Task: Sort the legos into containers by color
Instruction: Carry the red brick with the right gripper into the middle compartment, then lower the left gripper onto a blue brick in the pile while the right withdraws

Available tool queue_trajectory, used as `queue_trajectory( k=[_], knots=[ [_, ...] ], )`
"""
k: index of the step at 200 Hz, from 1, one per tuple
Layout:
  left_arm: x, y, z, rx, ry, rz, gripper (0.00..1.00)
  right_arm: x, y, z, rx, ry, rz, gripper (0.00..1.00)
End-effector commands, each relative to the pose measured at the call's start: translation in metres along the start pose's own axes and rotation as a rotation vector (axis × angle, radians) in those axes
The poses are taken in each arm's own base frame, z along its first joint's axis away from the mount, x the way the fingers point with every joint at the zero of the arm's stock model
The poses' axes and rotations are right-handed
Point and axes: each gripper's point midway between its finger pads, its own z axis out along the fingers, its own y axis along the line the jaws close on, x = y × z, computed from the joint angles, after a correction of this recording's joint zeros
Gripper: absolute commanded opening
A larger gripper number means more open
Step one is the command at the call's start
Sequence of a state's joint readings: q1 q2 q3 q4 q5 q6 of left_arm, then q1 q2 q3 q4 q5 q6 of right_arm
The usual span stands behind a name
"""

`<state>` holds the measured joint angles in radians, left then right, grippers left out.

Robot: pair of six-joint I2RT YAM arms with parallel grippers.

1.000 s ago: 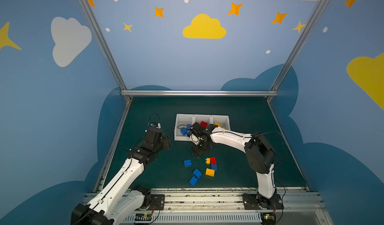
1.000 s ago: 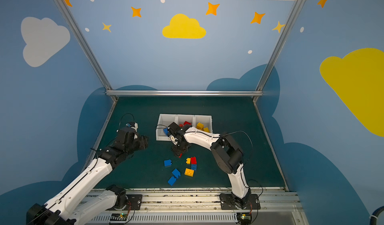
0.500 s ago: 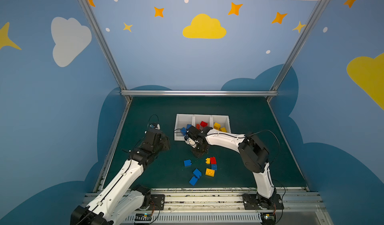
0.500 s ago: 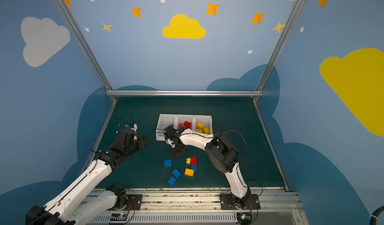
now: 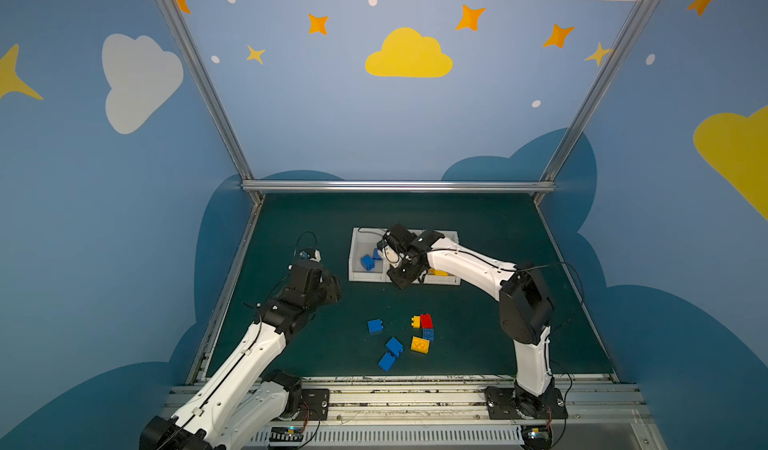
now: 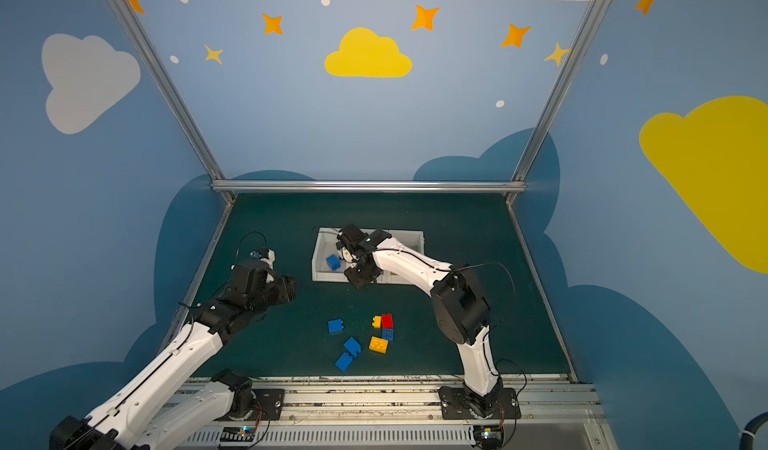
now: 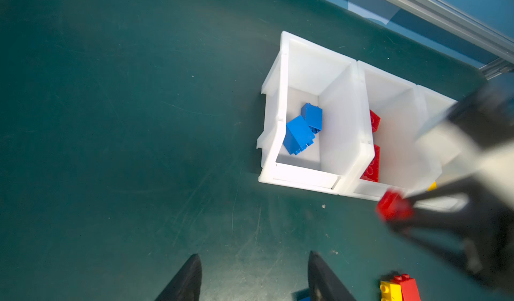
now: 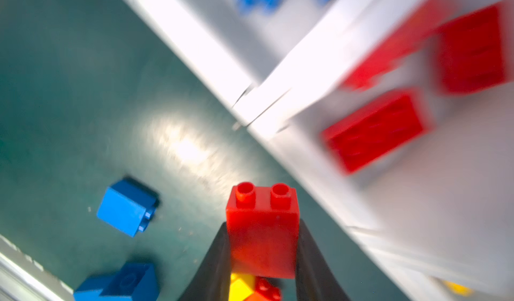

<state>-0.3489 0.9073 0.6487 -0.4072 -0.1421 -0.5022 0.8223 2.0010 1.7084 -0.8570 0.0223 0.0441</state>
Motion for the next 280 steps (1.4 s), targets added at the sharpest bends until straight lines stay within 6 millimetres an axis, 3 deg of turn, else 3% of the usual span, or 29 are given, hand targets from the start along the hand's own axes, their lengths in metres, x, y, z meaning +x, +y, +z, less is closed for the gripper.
queue_trajectory(
  k=[1,25,72,88,107,134,218,251,280],
  knots=[
    [0.008,-0.008,0.001,0.06,0.028,-0.005,0.61,-0.013,-0.033,-0.011,0.076,-0.021,0.059,0.24],
    [0.016,-0.008,0.005,0.068,0.055,-0.026,0.62,-0.021,-0.053,0.004,0.105,0.0,0.121,0.24],
    [0.021,-0.01,0.005,0.082,0.072,-0.029,0.62,-0.029,-0.062,0.018,0.122,0.015,0.138,0.26],
    [0.022,-0.011,0.005,0.088,0.076,-0.028,0.62,-0.03,-0.064,0.018,0.122,0.014,0.15,0.32],
    [0.022,-0.012,0.005,0.091,0.077,-0.024,0.62,-0.032,-0.065,0.016,0.122,0.005,0.158,0.48],
    [0.023,-0.013,0.005,0.097,0.082,-0.015,0.62,-0.035,-0.065,0.008,0.119,-0.014,0.166,0.58],
    [0.031,-0.027,0.003,0.14,0.121,0.064,0.62,-0.039,-0.063,-0.023,0.112,-0.075,0.18,0.6],
    [0.042,-0.043,0.001,0.166,0.177,0.132,0.63,-0.036,-0.064,-0.045,0.11,-0.112,0.2,0.6],
    [0.065,-0.068,-0.001,0.208,0.267,0.214,0.64,-0.022,-0.068,-0.063,0.113,-0.137,0.246,0.6]
  ],
)
